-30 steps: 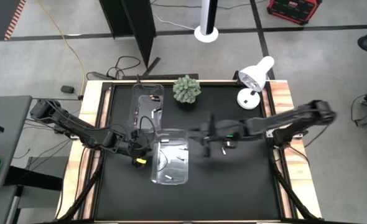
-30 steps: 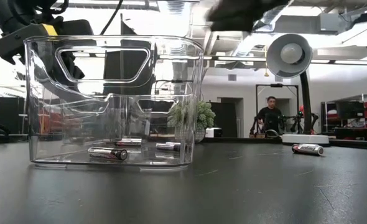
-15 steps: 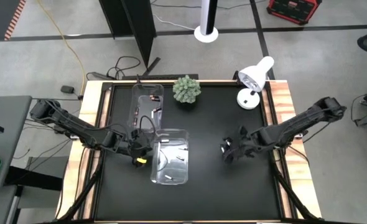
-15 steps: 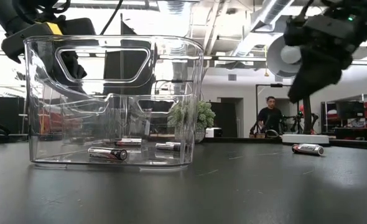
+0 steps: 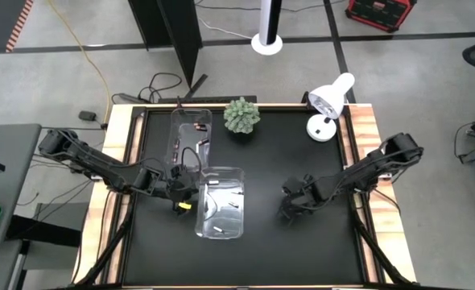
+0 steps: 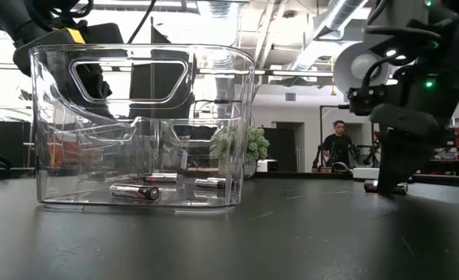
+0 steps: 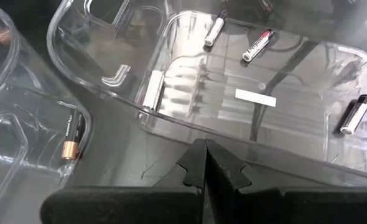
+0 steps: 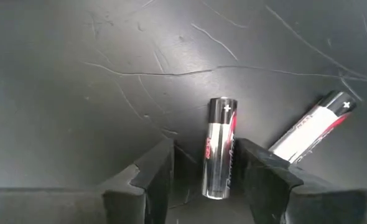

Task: Sort batteries
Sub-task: Put the silver and black battery into the center transparent bin

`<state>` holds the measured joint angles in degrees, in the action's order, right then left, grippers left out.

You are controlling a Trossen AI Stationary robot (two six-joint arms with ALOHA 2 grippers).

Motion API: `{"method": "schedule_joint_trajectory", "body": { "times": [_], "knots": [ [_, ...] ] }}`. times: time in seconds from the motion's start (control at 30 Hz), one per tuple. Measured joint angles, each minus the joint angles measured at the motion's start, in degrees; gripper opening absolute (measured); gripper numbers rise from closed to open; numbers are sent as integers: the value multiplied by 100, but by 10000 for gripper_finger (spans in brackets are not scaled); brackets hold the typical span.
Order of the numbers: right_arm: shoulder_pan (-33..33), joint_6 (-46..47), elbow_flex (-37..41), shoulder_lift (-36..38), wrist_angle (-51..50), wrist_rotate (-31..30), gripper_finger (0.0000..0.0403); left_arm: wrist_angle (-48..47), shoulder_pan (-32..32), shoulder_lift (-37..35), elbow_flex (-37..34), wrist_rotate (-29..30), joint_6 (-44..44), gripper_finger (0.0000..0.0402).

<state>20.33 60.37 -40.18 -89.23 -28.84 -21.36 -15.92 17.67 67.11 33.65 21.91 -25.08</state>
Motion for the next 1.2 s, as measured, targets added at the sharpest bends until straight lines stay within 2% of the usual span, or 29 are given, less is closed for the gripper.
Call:
{"method": "schedule_joint_trajectory", "body": {
  "times": [0.1, 0.2, 0.43, 0.5, 0.8, 1.2],
  "knots": [
    [-83, 50, -5, -192, 31, 39, 194, 2, 0, 0, 0, -2, -4, 2],
    [-111, -55, -22, -250, 66, 94, 169, 2, 0, 0, 0, -2, -26, 2],
    [-119, -252, -132, -201, 67, 150, 41, 7, -4, 0, 0, -4, -52, 2],
    [-118, -353, -144, -201, 107, 169, 17, 22, -7, -2, 0, -4, -55, 2],
    [-61, -935, -504, -256, 432, -23, 11, 33, -7, -2, 0, -9, -63, 2],
    [1, -2822, -1801, -234, 422, -609, 9, 35, -7, -4, 0, -9, -63, 2]
  ]
}}
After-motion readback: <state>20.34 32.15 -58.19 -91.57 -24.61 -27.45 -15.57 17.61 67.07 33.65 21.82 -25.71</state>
